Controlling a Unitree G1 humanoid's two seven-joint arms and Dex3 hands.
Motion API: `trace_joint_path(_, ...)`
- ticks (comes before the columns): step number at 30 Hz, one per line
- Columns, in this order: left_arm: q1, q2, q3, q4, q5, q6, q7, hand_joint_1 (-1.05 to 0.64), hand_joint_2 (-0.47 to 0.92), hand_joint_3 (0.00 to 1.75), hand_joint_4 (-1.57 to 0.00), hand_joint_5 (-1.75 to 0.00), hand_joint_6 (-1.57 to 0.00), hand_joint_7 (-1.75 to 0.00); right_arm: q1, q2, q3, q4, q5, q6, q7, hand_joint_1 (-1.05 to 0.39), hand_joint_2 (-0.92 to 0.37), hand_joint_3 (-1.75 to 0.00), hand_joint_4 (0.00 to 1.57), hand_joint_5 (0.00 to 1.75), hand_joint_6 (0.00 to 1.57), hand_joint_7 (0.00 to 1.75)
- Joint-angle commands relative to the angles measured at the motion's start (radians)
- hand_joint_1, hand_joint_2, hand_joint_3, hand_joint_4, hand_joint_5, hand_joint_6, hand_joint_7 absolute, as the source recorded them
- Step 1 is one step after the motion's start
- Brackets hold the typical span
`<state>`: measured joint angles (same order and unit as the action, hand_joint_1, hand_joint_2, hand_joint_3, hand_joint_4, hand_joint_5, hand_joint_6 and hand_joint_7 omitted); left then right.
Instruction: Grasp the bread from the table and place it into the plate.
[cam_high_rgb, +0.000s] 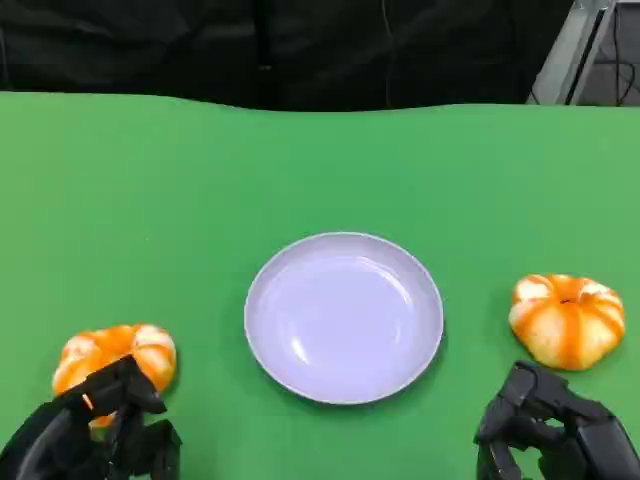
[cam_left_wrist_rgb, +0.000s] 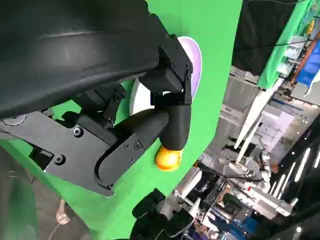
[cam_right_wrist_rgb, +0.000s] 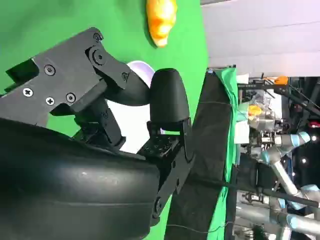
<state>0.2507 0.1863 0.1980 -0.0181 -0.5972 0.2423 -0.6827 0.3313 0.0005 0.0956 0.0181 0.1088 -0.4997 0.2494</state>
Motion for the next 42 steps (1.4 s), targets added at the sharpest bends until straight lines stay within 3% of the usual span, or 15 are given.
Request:
trace_joint_path(1, 0.001, 0.005, 0.006, -0.003, 0.002, -0.012, -0.003, -0.12, 0.60, 1.18, -0.91, -1.75, -0.74, -1.75, 0.008, -0.006, -0.005, -0.009, 0.001, 0.007, -0.009, -0.15, -0.60, -1.12, 0.81, 1.75, 0.75, 1.54)
trace_joint_path(16, 0.000, 0.008, 0.008, -0.004, 0.002, -0.010, 0.000, -0.10, 0.60, 1.18, -0.90, -1.75, -0.74, -1.72, 0.006, -0.005, -0.004, -0.005, 0.004, 0.001, -0.009, -0.15, -0.60, -1.13, 0.80, 1.75, 0.74, 1.55)
trace_joint_path(20, 0.017, -0.019, 0.019, -0.032, 0.033, -0.074, 0.042, -0.06, 0.57, 1.19, -0.85, -1.75, -0.75, -1.64, 0.006, -0.001, -0.002, -0.007, 0.005, 0.007, -0.013, -0.15, -0.59, -1.12, 0.80, 1.75, 0.74, 1.55)
trace_joint_path(21, 0.025, -0.011, 0.016, -0.039, 0.110, -0.172, 0.060, -0.06, 0.56, 1.19, -0.85, -1.75, -0.75, -1.63, 0.005, 0.001, -0.001, -0.006, 0.003, 0.004, -0.014, -0.15, -0.59, -1.12, 0.80, 1.75, 0.74, 1.55)
trace_joint_path(22, 0.032, -0.005, 0.013, -0.043, 0.169, -0.246, 0.073, -0.14, 0.61, 0.99, -0.74, -1.59, -0.74, -1.34, 0.004, 0.003, -0.001, -0.004, 0.002, 0.001, -0.015, -0.14, -0.60, -1.13, 0.81, 1.75, 0.74, 1.55)
trace_joint_path(23, 0.039, 0.012, 0.010, -0.046, 0.259, -0.344, 0.095, -0.16, 0.64, 0.89, -0.71, -1.53, -0.75, -1.22, 0.004, 0.003, 0.000, -0.005, -0.002, -0.001, -0.017, -0.14, -0.60, -1.13, 0.81, 1.75, 0.74, 1.56)
trace_joint_path(25, 0.045, 0.028, 0.006, -0.041, 0.352, -0.451, 0.119, -0.21, 0.76, 0.60, -0.76, -1.07, -0.86, -0.71, 0.005, 0.004, 0.001, -0.006, -0.005, 0.000, -0.019, -0.15, -0.60, -1.14, 0.81, 1.75, 0.74, 1.56)
trace_joint_path(27, 0.045, 0.030, 0.001, -0.027, 0.376, -0.493, 0.129, -0.22, 0.80, 0.51, -0.78, -0.96, -0.91, -0.56, 0.005, 0.004, 0.001, -0.007, -0.007, 0.000, -0.020, -0.15, -0.60, -1.14, 0.81, 1.75, 0.74, 1.56)
trace_joint_path(28, 0.052, 0.076, 0.011, -0.047, 0.503, -0.564, 0.177, -0.23, 0.81, 0.49, -0.78, -0.94, -0.92, -0.53, 0.005, 0.004, 0.001, -0.006, -0.012, -0.003, -0.022, -0.15, -0.60, -1.15, 0.81, 1.75, 0.74, 1.56)
trace_joint_path(29, 0.058, 0.109, 0.019, -0.062, 0.601, -0.618, 0.214, -0.37, 0.88, 0.38, -0.61, -0.54, -0.75, -0.27, 0.005, 0.004, 0.002, -0.006, -0.015, -0.006, -0.024, -0.15, -0.59, -1.14, 0.81, 1.75, 0.74, 1.57)
trace_joint_path(31, 0.068, 0.155, 0.056, -0.107, 0.820, -0.723, 0.333, -0.50, 0.91, 0.29, -0.49, -0.18, -0.63, -0.06, 0.005, 0.004, 0.002, -0.008, -0.012, 0.000, -0.023, -0.15, -0.59, -1.14, 0.81, 1.75, 0.73, 1.57)
trace_joint_path(33, 0.072, 0.165, 0.064, -0.117, 0.897, -0.755, 0.396, -0.56, 0.92, 0.26, -0.43, -0.08, -0.57, -0.02, 0.005, 0.004, 0.002, -0.010, -0.008, 0.003, -0.022, -0.15, -0.59, -1.14, 0.81, 1.75, 0.73, 1.57)
trace_joint_path(37, 0.067, 0.184, 0.058, -0.101, 0.992, -0.793, 0.500, -0.58, 0.92, 0.25, -0.41, -0.04, -0.56, 0.00, 0.004, 0.004, 0.001, -0.008, -0.009, 0.002, -0.023, -0.15, -0.59, -1.14, 0.81, 1.75, 0.73, 1.57)
trace_joint_path(39, 0.043, 0.206, 0.065, -0.096, 1.161, -0.802, 0.622, -0.73, 0.92, 0.29, -0.28, -0.02, -0.48, 0.00, -0.002, 0.003, -0.001, 0.000, -0.010, -0.003, -0.022, -0.14, -0.59, -1.14, 0.81, 1.75, 0.73, 1.56)
trace_joint_path(42, 0.014, 0.238, 0.045, -0.095, 1.366, -0.759, 0.754, -0.89, 0.92, 0.21, -0.14, -0.01, -0.43, 0.00, -0.009, 0.001, -0.003, 0.008, -0.012, -0.005, -0.021, -0.15, -0.59, -1.14, 0.81, 1.75, 0.73, 1.56)
